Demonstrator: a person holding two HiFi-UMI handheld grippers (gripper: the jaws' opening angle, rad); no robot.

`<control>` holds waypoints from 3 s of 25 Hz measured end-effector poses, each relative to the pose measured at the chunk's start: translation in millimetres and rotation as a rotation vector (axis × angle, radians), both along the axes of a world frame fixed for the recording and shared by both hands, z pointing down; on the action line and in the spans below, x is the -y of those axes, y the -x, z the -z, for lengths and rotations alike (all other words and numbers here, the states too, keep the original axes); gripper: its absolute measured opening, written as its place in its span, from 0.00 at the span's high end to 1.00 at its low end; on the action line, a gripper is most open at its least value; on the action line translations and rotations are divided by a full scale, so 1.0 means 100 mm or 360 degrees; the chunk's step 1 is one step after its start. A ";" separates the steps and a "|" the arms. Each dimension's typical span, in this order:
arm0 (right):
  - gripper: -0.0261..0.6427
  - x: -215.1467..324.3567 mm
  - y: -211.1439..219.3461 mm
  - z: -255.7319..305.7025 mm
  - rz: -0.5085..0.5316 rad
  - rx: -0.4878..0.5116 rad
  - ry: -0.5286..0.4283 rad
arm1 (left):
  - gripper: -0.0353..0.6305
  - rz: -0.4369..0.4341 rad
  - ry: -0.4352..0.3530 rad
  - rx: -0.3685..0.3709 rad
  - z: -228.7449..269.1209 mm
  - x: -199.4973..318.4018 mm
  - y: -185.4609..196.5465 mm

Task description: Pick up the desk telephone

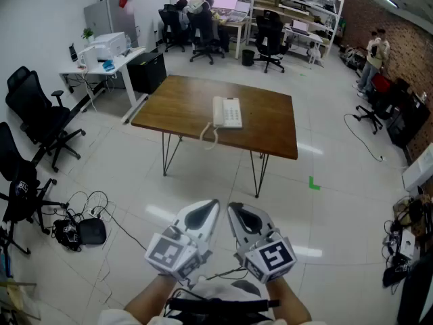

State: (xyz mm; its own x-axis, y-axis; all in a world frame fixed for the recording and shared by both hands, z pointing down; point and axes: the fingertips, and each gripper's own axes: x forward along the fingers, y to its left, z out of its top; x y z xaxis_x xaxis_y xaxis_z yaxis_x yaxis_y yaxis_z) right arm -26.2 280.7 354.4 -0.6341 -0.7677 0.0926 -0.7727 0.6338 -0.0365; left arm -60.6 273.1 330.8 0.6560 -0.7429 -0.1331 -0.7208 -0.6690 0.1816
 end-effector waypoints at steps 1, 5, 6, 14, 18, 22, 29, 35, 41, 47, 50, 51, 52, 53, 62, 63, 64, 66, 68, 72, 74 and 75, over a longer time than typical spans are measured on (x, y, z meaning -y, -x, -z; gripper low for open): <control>0.95 0.02 0.03 0.00 -0.0007 0.0006 -0.0005 | 0.94 -0.0005 -0.0004 0.0006 0.01 0.03 0.03; 0.95 0.09 0.09 -0.02 -0.0022 0.0018 -0.0017 | 0.94 -0.0020 -0.0012 0.0013 0.00 0.13 0.08; 0.95 0.11 0.07 -0.02 -0.0024 0.0016 -0.0018 | 0.94 -0.0020 -0.0022 0.0007 0.02 0.16 0.07; 0.95 0.39 -0.05 -0.03 -0.0026 0.0041 -0.0019 | 0.94 -0.0030 -0.0007 0.0030 -0.01 0.41 -0.06; 0.95 0.60 -0.14 -0.02 -0.0011 0.0064 -0.0017 | 0.94 -0.0025 -0.0009 0.0054 -0.03 0.61 -0.16; 0.95 0.84 -0.23 -0.02 0.0000 0.0070 -0.0013 | 0.94 -0.0001 0.0016 0.0036 -0.03 0.87 -0.24; 0.95 1.31 -0.40 -0.05 -0.0003 0.0068 0.0008 | 0.94 0.0003 0.0022 0.0058 -0.09 1.32 -0.42; 0.95 1.69 -0.47 -0.02 -0.0004 0.0056 -0.0015 | 0.94 0.0057 -0.0040 0.0081 -0.06 1.74 -0.54; 0.95 2.06 -0.56 -0.04 -0.0008 0.0018 -0.0013 | 0.94 0.0107 -0.0052 0.0113 -0.06 2.12 -0.69; 0.95 2.44 -0.63 -0.08 -0.0011 0.0020 -0.0004 | 0.94 0.0172 -0.0038 0.0130 -0.08 2.51 -0.74; 0.95 2.61 -0.73 -0.08 0.0000 0.0022 0.0009 | 0.94 0.0196 -0.0034 0.0148 -0.06 2.65 -0.84; 0.95 2.66 -0.76 -0.08 0.0005 0.0024 0.0016 | 0.94 0.0200 -0.0025 0.0157 -0.06 2.68 -0.87; 0.95 2.70 -0.77 -0.08 0.0010 0.0028 0.0020 | 0.94 0.0206 -0.0016 0.0162 -0.06 2.71 -0.90; 0.95 2.74 -0.78 -0.08 0.0019 0.0031 0.0022 | 0.94 0.0215 -0.0006 0.0167 -0.06 2.73 -0.91; 0.95 3.08 -0.91 -0.05 0.0087 0.0053 0.0020 | 0.94 0.0297 0.0021 0.0195 -0.07 3.04 -1.02; 0.95 3.10 -0.93 -0.06 0.0091 0.0056 0.0026 | 0.94 0.0301 0.0036 0.0200 -0.10 3.07 -1.04; 0.95 3.12 -0.95 -0.08 0.0094 0.0058 0.0034 | 0.94 0.0302 0.0042 0.0201 -0.11 3.09 -1.06; 0.95 3.15 -1.00 -0.11 0.0098 0.0059 0.0046 | 0.94 0.0303 0.0022 0.0193 -0.10 3.12 -1.12; 0.95 3.17 -1.05 -0.11 0.0098 0.0064 0.0046 | 0.94 0.0303 0.0014 0.0208 -0.12 3.13 -1.17; 0.95 3.20 -1.15 -0.11 0.0091 0.0078 0.0040 | 0.94 0.0303 0.0038 0.0219 -0.17 3.14 -1.23; 0.95 3.21 -1.17 -0.15 0.0090 0.0078 0.0053 | 0.94 0.0313 0.0042 0.0213 -0.19 3.14 -1.23; 0.95 3.21 -1.18 -0.16 0.0092 0.0081 0.0060 | 0.94 0.0320 0.0040 0.0210 -0.19 3.15 -1.22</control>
State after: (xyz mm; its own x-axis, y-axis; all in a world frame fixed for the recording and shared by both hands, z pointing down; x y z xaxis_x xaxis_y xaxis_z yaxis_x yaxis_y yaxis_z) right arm 91.6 -40.6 370.7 -0.6818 -0.7263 0.0872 -0.7314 0.6747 -0.0992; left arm 61.7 -41.8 350.0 0.5051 -0.8623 -0.0359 -0.8576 -0.5061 0.0916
